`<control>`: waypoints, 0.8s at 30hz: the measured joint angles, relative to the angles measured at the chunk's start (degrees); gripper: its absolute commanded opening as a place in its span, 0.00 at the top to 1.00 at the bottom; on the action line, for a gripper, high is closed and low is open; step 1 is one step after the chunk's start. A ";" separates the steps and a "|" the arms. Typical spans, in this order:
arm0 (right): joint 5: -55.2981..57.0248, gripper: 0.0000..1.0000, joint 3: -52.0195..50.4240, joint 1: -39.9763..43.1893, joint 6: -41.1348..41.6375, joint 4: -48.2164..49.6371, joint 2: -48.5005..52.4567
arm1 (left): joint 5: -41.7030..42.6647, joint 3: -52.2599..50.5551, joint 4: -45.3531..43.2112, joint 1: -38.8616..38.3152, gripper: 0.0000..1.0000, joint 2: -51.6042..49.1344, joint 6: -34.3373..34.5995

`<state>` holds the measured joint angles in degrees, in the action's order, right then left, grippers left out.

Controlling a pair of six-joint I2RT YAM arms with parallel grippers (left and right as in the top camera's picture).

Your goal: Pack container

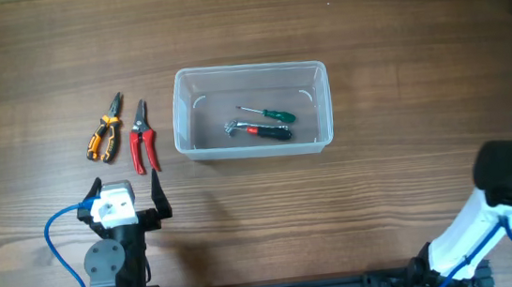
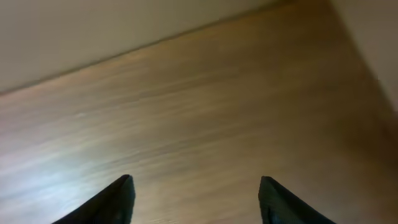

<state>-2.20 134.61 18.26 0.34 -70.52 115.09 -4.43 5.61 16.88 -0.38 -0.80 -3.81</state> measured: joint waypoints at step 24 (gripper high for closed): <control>-2.51 0.00 -0.04 7.28 0.74 -0.68 0.00 | 1.53 24.26 9.22 0.00 0.00 -25.86 6.40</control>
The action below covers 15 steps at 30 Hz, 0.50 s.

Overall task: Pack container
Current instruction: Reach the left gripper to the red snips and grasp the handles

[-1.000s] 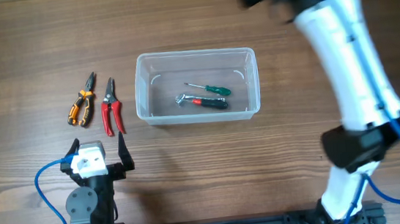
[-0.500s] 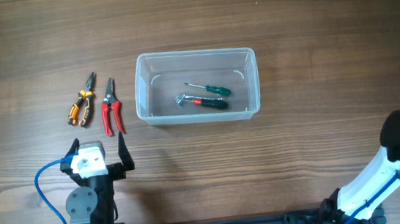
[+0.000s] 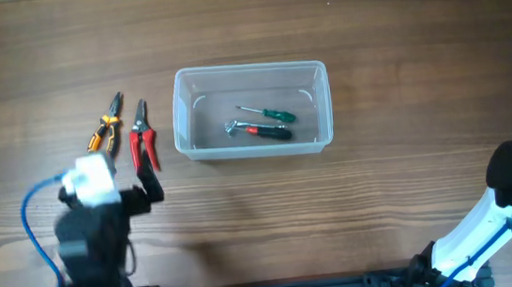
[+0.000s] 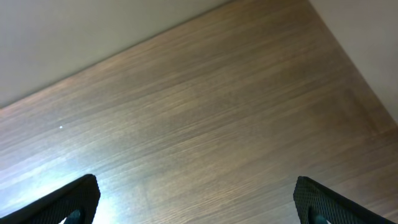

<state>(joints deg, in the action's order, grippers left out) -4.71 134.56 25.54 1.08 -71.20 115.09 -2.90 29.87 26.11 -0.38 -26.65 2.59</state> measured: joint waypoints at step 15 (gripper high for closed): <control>-0.39 0.00 -0.17 0.00 0.02 0.07 -0.02 | 0.74 56.81 32.44 0.00 0.71 -66.84 0.44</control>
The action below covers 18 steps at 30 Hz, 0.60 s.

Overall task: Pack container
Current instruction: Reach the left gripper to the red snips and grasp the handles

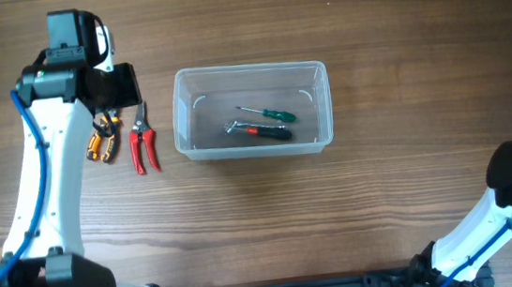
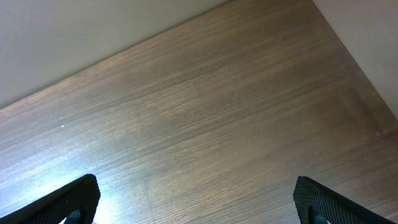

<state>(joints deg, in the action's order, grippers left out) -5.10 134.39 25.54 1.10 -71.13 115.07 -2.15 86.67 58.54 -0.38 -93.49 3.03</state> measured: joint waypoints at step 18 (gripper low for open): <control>0.00 0.00 0.00 0.00 0.00 0.00 0.00 | 6.75 -0.02 2.14 0.00 0.67 -20.31 6.80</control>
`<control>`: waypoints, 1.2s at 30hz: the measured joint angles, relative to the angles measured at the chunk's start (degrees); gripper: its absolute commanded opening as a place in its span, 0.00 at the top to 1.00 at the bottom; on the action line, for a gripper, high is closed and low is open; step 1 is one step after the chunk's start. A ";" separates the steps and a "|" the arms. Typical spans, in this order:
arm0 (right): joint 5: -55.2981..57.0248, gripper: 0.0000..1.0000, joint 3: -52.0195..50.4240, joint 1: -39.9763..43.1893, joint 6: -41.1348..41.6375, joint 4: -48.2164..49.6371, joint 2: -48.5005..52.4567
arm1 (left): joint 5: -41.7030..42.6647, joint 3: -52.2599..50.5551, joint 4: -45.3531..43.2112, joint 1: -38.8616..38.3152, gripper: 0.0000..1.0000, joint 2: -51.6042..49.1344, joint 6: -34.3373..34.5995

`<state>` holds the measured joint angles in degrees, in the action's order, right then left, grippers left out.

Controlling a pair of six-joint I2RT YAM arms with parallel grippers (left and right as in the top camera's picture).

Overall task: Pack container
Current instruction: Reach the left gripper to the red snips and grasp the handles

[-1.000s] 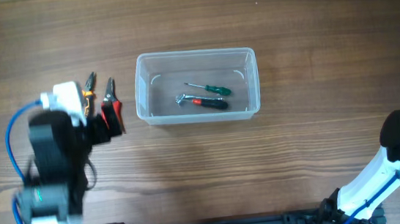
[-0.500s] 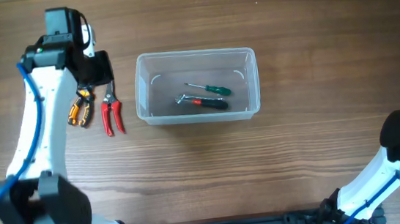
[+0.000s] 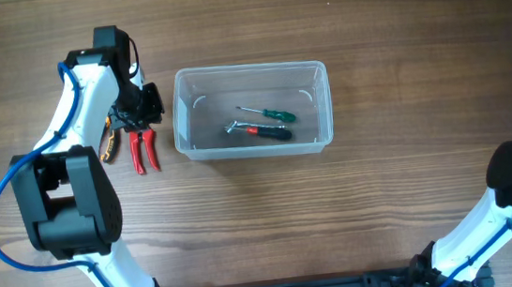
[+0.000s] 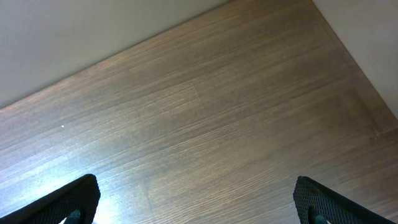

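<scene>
A clear plastic container stands mid-table and holds a green-handled screwdriver and a red-and-black tool. Left of it lie red-handled cutters and orange-handled pliers, the pliers partly under my left arm. In the overhead view my left gripper is down over the heads of these two tools; how its jaws stand is hidden. The right wrist view shows my right gripper wide open over bare wood, with only its fingertips showing.
My right arm's base link sits at the lower right of the overhead view. My left arm arches from the front left up to the tools. In the right wrist view, the wooden table's far edge meets a pale wall.
My left gripper has moved right and slightly down, from above the orange pliers to over the heads of the red cutters and pliers, beside the container's left wall. The right gripper has not moved.
My left arm was folded at the front left, gripper below the red cutters. It then lifted near the handles, later reached out above the orange pliers, and now sits over both tool heads. The right gripper widened early on and has stayed open over bare wood.
</scene>
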<state>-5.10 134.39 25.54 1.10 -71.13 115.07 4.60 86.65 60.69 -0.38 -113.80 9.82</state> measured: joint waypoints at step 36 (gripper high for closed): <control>0.00 0.00 0.00 0.00 0.00 0.00 0.00 | 2.78 -12.35 -8.50 3.74 0.53 0.00 -11.15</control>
<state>-5.10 134.39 25.54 1.10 -71.13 115.07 7.38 74.30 52.18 3.36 -113.80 -1.32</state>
